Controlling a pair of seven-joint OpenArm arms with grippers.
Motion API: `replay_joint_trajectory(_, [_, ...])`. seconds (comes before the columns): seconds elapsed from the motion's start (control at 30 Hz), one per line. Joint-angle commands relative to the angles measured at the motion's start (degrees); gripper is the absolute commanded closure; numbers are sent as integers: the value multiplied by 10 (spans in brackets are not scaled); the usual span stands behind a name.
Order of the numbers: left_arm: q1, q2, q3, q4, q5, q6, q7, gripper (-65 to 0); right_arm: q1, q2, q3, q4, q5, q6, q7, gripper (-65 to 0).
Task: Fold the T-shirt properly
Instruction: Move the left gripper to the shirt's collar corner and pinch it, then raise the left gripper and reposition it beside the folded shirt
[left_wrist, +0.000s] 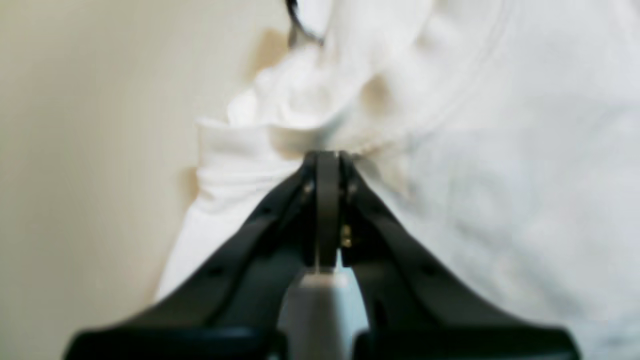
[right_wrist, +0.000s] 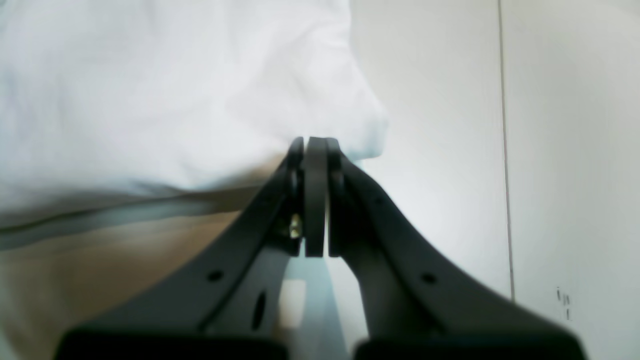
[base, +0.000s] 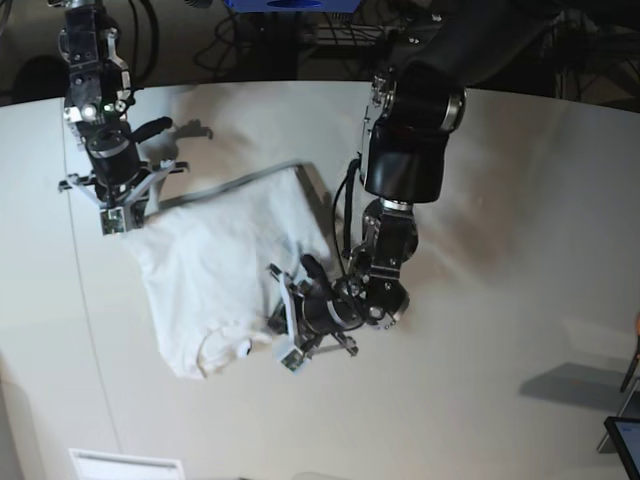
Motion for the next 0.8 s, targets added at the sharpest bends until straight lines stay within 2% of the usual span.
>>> replay_joint_trajectory(0.0, [-32, 6, -1, 18, -27, -3, -21, 0, 5, 4, 10, 12, -1, -4, 15, -10])
replay_joint_trajectory(0.13, [-22, -5, -40, 91, -56, -3, 28, 0, 4, 0, 41, 29, -1, -4, 15, -10])
replay_joint_trajectory(0.23, [7, -16, -81, 175, -54, -3, 61, 0, 5, 2, 52, 40, -1, -4, 15, -10])
replay_joint_trajectory(0.47, [137, -83, -105, 383, -54, -3, 179, 0, 34, 4, 43, 44, -1, 0, 13, -10])
replay_joint_trajectory(0.6, [242, -109, -106, 471, -56, -3, 185, 0, 58, 12, 6, 44, -1, 0, 10, -10])
replay_joint_trajectory(0.77, [322, -113, -107, 528, -55, -3, 185, 0, 82, 11, -24, 16, -1, 0, 13, -10])
